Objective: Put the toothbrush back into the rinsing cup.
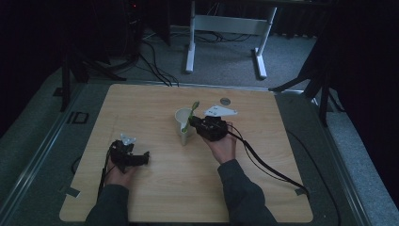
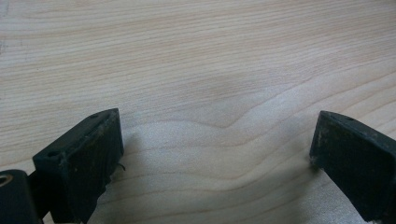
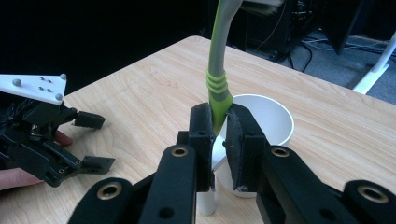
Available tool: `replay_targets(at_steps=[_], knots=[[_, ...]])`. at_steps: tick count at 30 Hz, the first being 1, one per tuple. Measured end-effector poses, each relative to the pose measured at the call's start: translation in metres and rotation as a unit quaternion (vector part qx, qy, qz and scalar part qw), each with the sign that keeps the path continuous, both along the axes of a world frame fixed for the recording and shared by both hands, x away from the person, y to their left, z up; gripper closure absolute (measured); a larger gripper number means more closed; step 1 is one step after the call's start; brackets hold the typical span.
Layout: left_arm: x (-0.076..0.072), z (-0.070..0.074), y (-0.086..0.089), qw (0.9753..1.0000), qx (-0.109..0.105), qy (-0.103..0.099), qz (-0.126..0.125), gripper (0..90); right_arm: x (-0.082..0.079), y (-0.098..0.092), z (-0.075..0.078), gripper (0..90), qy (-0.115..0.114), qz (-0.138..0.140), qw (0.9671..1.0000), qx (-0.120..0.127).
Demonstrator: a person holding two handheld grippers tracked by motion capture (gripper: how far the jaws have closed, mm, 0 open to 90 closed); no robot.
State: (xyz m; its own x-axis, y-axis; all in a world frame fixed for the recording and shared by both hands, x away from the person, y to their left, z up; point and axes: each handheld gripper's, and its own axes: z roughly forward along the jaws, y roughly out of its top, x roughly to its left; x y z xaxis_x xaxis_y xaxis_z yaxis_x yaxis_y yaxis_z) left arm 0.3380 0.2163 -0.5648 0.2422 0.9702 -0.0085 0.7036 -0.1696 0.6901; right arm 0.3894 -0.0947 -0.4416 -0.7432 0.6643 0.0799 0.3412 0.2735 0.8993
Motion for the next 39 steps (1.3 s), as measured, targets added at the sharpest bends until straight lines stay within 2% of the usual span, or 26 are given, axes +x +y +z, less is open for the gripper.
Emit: replay_targets(at_steps=[12,16,27,39], knots=[[0.0,0.0,0.0,1.0,0.0,0.001,0.0,3.4,0.002,0.001,-0.002,80.6,0.008,0.003,1.0,-0.002],[0.0,0.0,0.0,1.0,0.0,0.0,0.0,3.4,0.001,0.007,-0.002,80.5,0.005,0.008,0.9999,-0.013],[0.0,0.0,0.0,1.0,0.001,0.0,-0.001,3.4,0.001,0.015,-0.007,79.9,0.008,0.012,0.9997,-0.021],[0.0,0.0,0.0,1.0,0.001,0.0,0.0,3.4,0.0,0.014,-0.007,68.9,0.005,0.014,0.9996,-0.024]])
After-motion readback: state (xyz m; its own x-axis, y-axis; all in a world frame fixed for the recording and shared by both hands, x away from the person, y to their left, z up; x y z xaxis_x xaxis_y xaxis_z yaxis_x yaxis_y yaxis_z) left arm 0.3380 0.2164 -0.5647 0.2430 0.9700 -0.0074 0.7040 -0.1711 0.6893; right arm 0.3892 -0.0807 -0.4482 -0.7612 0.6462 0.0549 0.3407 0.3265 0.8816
